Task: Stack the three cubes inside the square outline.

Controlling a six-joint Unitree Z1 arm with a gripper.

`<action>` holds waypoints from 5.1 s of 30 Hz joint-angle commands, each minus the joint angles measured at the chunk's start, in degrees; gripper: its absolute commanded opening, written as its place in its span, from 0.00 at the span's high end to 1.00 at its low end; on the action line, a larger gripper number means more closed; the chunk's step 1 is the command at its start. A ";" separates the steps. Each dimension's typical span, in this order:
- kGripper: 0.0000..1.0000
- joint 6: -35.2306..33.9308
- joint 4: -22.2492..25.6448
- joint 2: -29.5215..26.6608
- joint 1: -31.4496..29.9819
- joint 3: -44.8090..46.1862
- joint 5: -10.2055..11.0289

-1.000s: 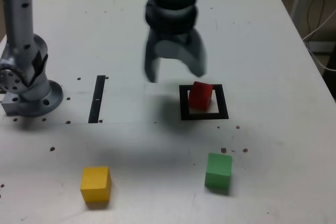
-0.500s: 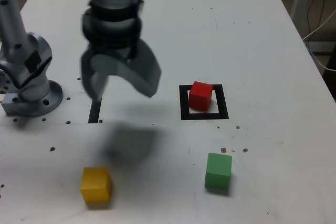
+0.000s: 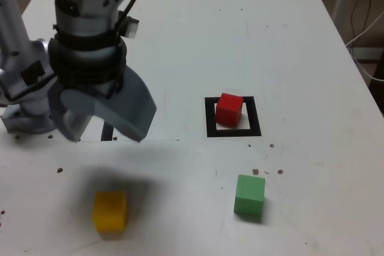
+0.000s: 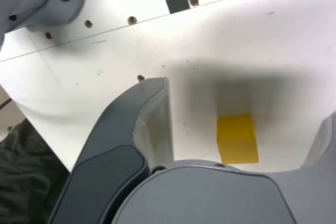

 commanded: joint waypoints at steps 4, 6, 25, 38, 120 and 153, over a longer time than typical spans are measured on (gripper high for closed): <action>0.02 -4.27 -1.10 2.40 -4.62 -1.63 -0.60; 0.01 -5.73 -2.61 2.98 -6.31 -2.10 -0.86; 0.03 -15.15 -9.13 12.29 -13.07 -3.65 -3.76; 0.13 -12.29 -14.04 16.17 -11.44 -1.88 -4.96; 0.65 38.08 6.04 21.59 28.53 -30.76 10.12; 0.60 42.87 4.18 25.72 32.99 -29.77 7.39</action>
